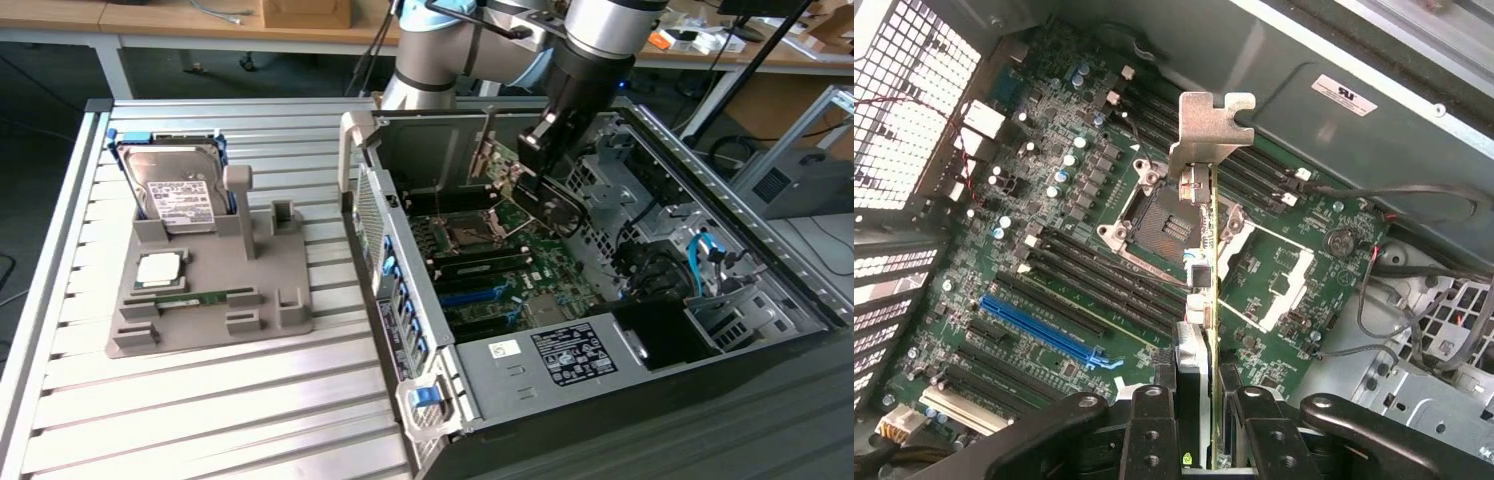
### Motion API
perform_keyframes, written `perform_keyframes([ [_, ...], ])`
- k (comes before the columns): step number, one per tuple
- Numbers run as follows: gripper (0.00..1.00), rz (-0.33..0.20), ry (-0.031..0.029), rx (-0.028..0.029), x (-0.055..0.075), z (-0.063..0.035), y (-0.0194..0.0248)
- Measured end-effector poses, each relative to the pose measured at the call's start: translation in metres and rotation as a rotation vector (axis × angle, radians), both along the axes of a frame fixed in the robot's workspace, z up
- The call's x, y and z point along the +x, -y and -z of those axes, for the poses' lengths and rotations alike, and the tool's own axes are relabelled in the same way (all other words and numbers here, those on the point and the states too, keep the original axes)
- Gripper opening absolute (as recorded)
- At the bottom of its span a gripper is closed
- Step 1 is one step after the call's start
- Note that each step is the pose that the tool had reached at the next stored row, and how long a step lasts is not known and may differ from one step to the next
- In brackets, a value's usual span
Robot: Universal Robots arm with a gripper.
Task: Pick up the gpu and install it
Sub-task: 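Insert the gpu into the slot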
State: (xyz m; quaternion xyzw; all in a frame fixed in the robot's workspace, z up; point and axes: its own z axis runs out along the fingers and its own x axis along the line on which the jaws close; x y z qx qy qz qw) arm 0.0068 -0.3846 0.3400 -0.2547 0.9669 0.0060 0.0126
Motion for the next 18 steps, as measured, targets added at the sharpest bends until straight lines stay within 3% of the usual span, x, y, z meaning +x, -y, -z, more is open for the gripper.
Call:
perform_keyframes([
  [18, 0.27, -0.066, 0.0, -0.0001, 0.0, 0.0, 0.0],
])
